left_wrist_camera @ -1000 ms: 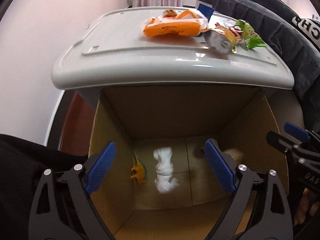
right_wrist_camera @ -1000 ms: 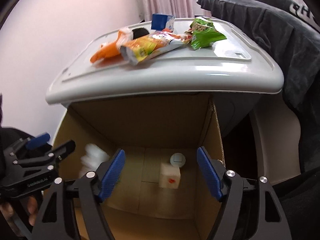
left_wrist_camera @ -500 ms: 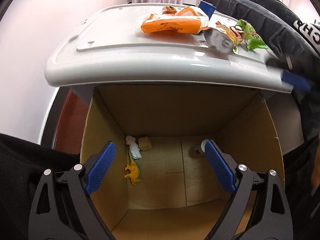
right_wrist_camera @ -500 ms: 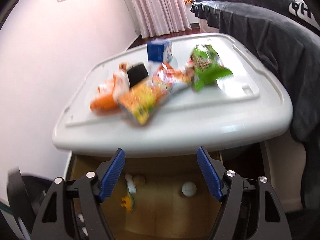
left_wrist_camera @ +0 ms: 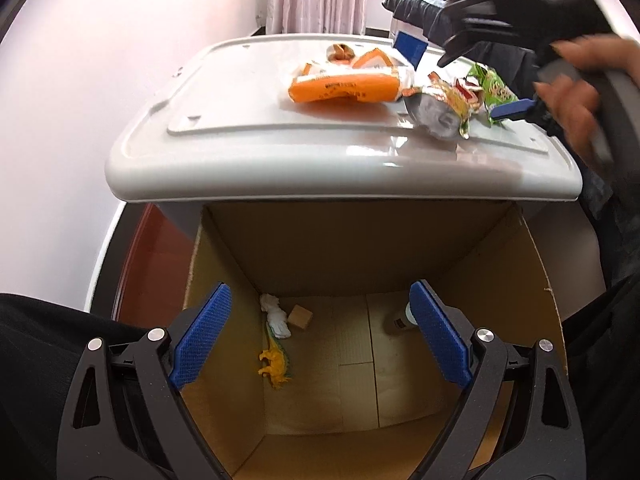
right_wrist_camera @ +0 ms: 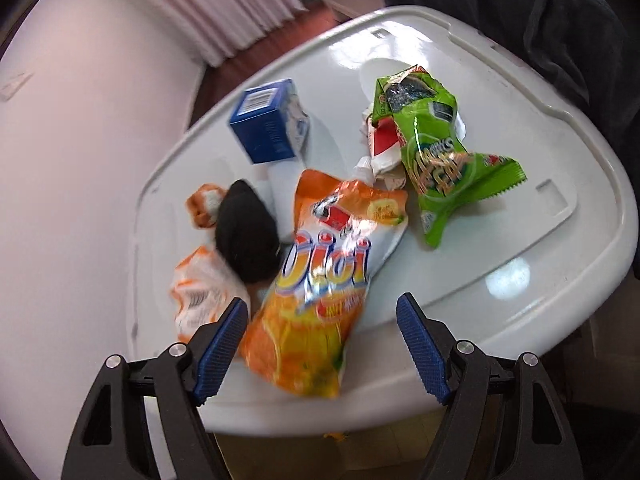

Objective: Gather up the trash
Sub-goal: 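Grasp the orange Dici juice pouch with the right gripper, then grasp the orange wipes pack with the left gripper while the right holds the pouch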

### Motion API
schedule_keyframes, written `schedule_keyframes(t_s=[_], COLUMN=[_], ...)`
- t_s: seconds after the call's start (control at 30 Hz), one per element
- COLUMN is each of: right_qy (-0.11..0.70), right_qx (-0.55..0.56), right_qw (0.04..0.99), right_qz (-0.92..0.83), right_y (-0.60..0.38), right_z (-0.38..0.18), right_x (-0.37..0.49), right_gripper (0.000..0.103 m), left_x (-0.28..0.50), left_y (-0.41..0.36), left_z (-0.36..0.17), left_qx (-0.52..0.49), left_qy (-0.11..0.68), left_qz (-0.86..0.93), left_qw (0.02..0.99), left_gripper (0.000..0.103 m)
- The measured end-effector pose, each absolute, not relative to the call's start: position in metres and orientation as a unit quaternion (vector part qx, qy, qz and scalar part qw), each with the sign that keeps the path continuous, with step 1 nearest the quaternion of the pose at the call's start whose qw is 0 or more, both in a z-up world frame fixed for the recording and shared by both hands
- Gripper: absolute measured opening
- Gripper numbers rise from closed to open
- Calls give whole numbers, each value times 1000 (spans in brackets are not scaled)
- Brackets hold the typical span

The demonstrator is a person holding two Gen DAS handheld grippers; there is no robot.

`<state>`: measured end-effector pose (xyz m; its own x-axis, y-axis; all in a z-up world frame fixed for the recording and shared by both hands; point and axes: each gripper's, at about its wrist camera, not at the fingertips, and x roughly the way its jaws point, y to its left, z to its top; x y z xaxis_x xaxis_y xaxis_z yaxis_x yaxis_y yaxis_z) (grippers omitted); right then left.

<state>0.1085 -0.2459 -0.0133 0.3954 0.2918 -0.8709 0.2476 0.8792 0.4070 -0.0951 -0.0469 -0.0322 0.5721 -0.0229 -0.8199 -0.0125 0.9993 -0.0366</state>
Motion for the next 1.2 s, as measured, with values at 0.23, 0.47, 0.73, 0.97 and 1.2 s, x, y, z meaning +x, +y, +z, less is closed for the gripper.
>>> schedule_keyframes(t_s=[0.23,0.47,0.73,0.97,1.2], right_qy=[612,615,566,535,468], right_qx=[202,101,-7,84,83], right_qw=[762,774,824,840,874], right_qz=[-64,-109,-37,31,99], right_y=[-220,-174,-153,-189,-223], right_z=[-31,-45,-38,-26,8], right_x=[141,146,115,93,49], right_gripper=[75,76,45,41,41], left_x=[-99,-103,-99,-96,-97], left_y=[-38,-30,-24,-26,-45], left_z=[-20,-16,-24,-34,-27], left_qx=[-38,-45,-73,-68,-24], left_qy=[451,448,466,476,456], left_qz=[-12,-1,4,16,4], left_qw=[892,893,882,876,889], left_gripper=[88,88,88,88,88])
